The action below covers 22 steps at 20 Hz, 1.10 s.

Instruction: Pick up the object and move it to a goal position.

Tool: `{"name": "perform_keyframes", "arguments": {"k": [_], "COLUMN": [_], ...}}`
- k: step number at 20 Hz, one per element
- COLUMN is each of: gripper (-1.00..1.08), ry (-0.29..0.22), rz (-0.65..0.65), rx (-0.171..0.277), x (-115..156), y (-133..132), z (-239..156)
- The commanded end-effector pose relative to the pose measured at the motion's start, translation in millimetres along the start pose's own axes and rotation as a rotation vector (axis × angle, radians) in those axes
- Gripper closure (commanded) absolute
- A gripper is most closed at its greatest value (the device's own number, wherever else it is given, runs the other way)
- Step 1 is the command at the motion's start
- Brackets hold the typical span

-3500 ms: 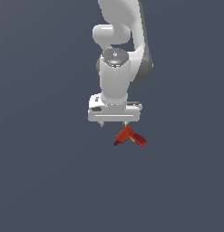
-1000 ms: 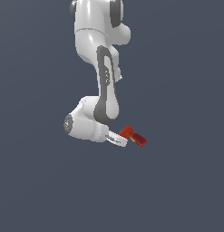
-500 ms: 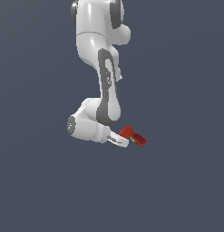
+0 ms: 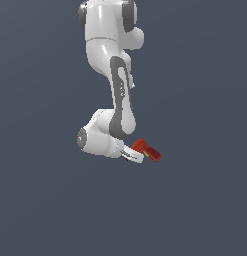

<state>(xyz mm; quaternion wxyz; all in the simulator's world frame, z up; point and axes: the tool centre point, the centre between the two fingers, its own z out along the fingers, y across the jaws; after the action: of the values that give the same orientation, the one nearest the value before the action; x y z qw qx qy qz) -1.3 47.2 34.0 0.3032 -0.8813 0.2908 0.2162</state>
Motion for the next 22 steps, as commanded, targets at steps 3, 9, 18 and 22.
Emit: {"name": "perform_keyframes", "arguments": {"k": [3, 9, 18, 22], "gripper": [1.08, 1.08, 1.08, 1.08], "ry": [-0.006, 0.001, -0.002, -0.004], "rz": [0.001, -0.001, 0.000, 0.000], "rx": [-0.003, 0.001, 0.000, 0.000], "x": [-1, -1, -9, -15], "y": [1, -4, -53, -87], "z": [5, 0, -1, -2]}}
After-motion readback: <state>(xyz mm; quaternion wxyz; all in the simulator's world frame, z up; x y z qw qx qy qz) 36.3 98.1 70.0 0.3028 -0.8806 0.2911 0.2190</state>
